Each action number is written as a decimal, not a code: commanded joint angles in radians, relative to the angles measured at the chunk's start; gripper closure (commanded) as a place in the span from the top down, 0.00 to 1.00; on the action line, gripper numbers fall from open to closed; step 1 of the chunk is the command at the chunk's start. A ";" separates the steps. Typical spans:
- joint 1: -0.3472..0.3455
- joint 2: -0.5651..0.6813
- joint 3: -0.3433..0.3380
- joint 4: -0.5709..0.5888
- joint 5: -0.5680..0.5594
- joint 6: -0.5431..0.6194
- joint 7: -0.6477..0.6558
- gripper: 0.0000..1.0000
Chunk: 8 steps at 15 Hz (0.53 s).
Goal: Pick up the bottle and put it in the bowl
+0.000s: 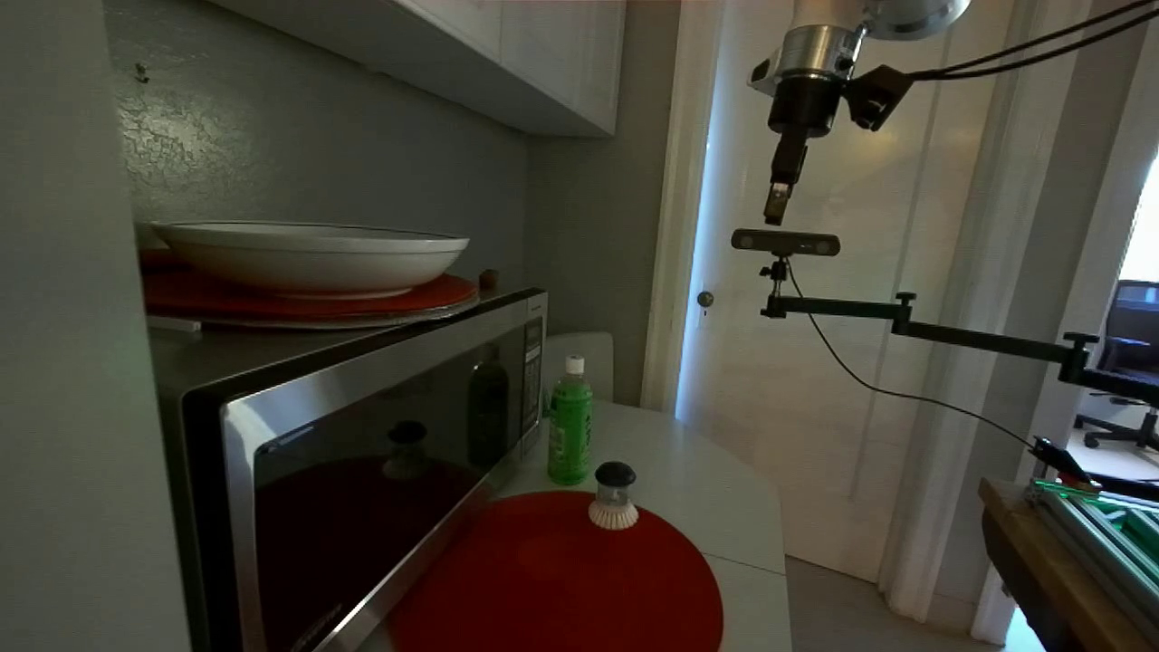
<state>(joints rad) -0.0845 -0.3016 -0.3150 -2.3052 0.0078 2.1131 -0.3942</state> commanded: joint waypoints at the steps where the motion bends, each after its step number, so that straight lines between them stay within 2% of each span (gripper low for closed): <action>1: -0.014 0.044 0.015 -0.007 0.027 0.090 -0.032 1.00; 8: -0.010 0.201 0.044 -0.014 0.083 0.388 -0.037 1.00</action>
<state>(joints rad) -0.0838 -0.1469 -0.2938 -2.3235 0.0406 2.4207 -0.3956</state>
